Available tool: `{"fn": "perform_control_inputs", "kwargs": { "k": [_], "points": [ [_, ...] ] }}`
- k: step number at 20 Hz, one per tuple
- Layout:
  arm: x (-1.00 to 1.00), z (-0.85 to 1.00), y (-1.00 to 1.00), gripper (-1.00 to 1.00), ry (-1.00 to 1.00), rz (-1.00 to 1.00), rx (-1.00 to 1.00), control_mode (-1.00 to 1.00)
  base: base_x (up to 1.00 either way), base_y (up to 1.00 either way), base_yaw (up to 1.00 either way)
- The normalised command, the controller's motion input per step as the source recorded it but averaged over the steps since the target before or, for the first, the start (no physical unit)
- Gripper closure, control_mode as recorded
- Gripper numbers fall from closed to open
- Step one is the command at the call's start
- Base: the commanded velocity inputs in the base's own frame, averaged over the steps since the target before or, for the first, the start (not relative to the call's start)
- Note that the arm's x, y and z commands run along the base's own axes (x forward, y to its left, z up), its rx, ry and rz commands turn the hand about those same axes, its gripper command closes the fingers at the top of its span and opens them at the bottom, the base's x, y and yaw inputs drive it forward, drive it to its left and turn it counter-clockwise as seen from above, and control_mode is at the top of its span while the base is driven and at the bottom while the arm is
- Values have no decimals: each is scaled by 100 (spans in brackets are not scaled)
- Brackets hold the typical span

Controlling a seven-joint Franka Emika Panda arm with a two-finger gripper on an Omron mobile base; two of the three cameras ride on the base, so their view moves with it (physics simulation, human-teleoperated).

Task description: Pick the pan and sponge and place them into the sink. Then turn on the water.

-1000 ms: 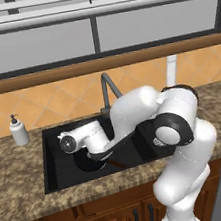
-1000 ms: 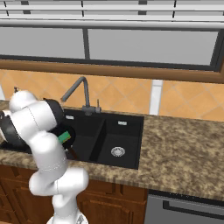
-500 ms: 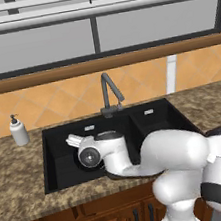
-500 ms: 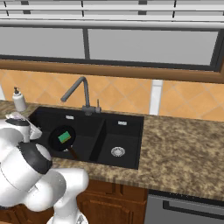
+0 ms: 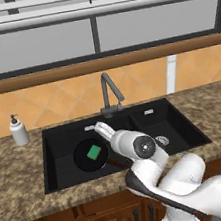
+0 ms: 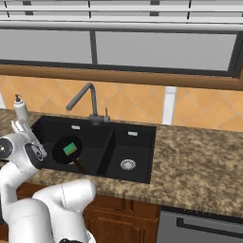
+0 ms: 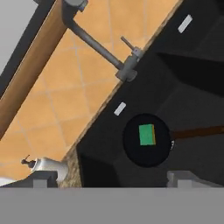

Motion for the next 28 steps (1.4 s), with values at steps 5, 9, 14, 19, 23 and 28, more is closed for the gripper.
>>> {"fn": "perform_control_inputs", "kwargs": {
  "k": [5,9,14,19,23,28],
  "points": [
    [-43,57,-66,-100,21,0,45,-100,0,0,0],
    [-32,26,-58,-100,36,0,32,-100,0,0,0],
    [-34,12,-67,-100,11,-1,35,-100,0,0,0],
    [-15,0,-69,-100,-7,-14,34,-100,0,0,0],
    [-2,0,-52,-100,-2,-19,33,-100,0,0,0],
    [0,-3,-32,-100,0,-20,27,-100,0,0,0]
  ]
}}
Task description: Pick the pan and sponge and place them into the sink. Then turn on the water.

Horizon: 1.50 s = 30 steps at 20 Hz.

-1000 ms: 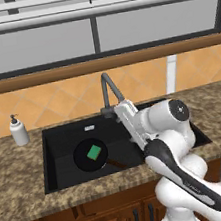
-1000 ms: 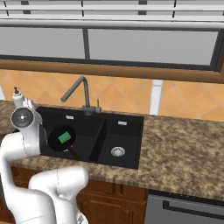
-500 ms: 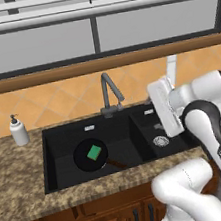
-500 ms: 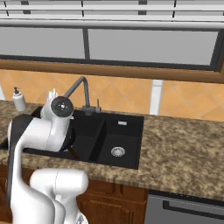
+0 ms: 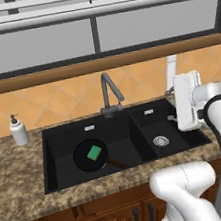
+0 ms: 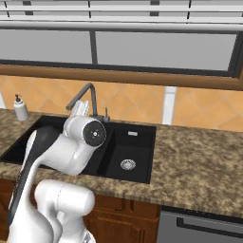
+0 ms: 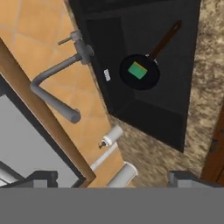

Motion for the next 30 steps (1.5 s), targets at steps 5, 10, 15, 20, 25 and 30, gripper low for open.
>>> {"fn": "perform_control_inputs", "kwargs": {
  "k": [5,10,15,20,25,30],
  "points": [
    [17,-10,-34,-100,5,-15,29,-100,0,0,0],
    [71,-20,-16,-100,17,-12,24,-100,0,0,0],
    [85,-26,-9,-100,18,-9,18,-100,0,0,0],
    [74,-32,-6,-100,17,-6,16,-100,0,0,0],
    [70,-54,-1,-100,15,-4,13,-100,0,0,0],
    [70,-44,0,-100,6,-1,11,-100,0,0,0]
  ]
}}
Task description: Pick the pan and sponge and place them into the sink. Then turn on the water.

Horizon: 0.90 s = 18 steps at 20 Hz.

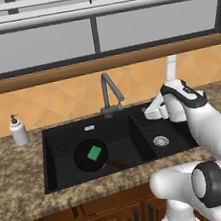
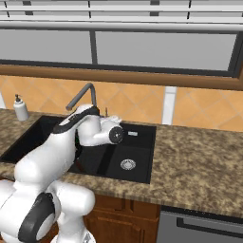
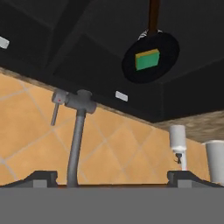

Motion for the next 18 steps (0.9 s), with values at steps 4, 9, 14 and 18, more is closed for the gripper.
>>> {"fn": "perform_control_inputs", "kwargs": {
  "k": [4,9,14,18],
  "points": [
    [71,-23,0,-100,-1,0,2,-100,0,0,0],
    [58,-29,11,-100,-3,0,0,-100,0,0,0],
    [21,-27,18,-100,-15,0,0,-100,0,0,0],
    [28,-4,3,-100,-12,0,1,-100,0,0,0]
  ]
}}
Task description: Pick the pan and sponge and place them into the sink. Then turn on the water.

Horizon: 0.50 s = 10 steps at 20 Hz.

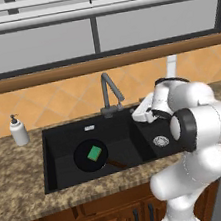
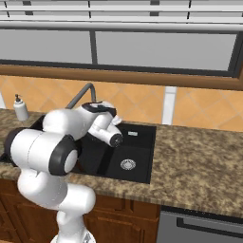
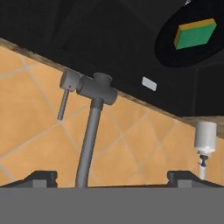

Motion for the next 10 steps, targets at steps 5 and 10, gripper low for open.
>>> {"fn": "perform_control_inputs", "kwargs": {
  "k": [5,10],
  "points": [
    [44,0,0,-100,-3,0,11,-100,0,0,0],
    [29,0,0,-100,0,0,10,-100,0,0,0]
  ]
}}
